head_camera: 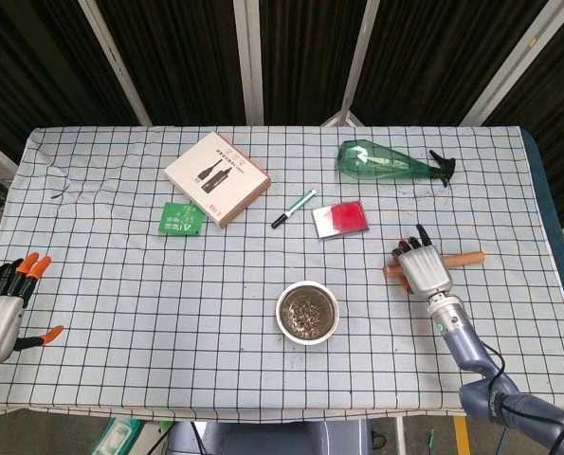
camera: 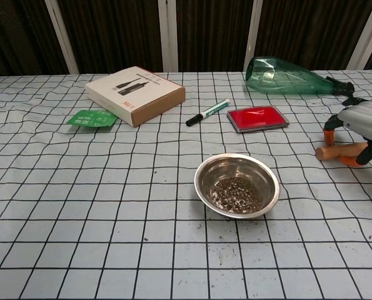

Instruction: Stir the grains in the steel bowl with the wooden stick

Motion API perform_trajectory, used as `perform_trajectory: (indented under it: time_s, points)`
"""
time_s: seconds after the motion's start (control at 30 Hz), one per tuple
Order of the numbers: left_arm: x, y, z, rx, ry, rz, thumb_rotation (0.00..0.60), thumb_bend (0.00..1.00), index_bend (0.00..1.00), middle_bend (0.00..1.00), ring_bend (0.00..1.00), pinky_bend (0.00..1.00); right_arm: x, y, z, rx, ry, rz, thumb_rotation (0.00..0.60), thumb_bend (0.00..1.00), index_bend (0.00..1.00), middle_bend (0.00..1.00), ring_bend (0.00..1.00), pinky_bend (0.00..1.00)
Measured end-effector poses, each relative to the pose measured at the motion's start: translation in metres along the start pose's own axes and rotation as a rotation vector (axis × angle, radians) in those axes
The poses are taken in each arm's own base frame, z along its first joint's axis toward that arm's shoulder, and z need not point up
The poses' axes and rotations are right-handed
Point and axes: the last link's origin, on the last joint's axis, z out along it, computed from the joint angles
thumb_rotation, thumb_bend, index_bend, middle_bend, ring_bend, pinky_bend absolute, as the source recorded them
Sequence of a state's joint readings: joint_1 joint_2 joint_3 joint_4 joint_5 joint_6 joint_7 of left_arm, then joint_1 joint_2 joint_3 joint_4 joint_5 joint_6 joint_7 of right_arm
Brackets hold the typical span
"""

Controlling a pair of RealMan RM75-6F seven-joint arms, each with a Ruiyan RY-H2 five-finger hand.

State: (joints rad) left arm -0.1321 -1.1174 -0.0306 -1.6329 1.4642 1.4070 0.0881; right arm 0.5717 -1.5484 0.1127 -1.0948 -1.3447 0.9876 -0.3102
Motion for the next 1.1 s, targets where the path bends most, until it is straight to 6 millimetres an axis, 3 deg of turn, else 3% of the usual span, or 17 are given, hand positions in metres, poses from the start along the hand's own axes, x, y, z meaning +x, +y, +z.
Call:
perform_trajectory:
  time_s: [0.43,0.9,1.1]
  points:
    - [0.0003,0.0003,0.0007,0.002,0.000,-0.001,0.600,0.07,0.00,0.00,0.00,0.00,-0.0032,0.0001,0.0028,-0.007,-0.012,-0.001,0.600,0.39,0.44,0.33,0.25,0.06]
    - [0.0000,0.0004,0.0005,0.002,-0.004,-0.002,0.600,0.07,0.00,0.00,0.00,0.00,-0.0047,-0.0002,0.0029,-0.007,-0.017,-0.008,0.600,0.43,0.58,0.37,0.26,0.06]
    - [0.0000,0.0002,0.0005,0.003,-0.004,-0.003,0.600,0.07,0.00,0.00,0.00,0.00,-0.0032,-0.0017,0.0024,-0.002,-0.003,-0.004,0.600,0.45,0.67,0.45,0.36,0.14]
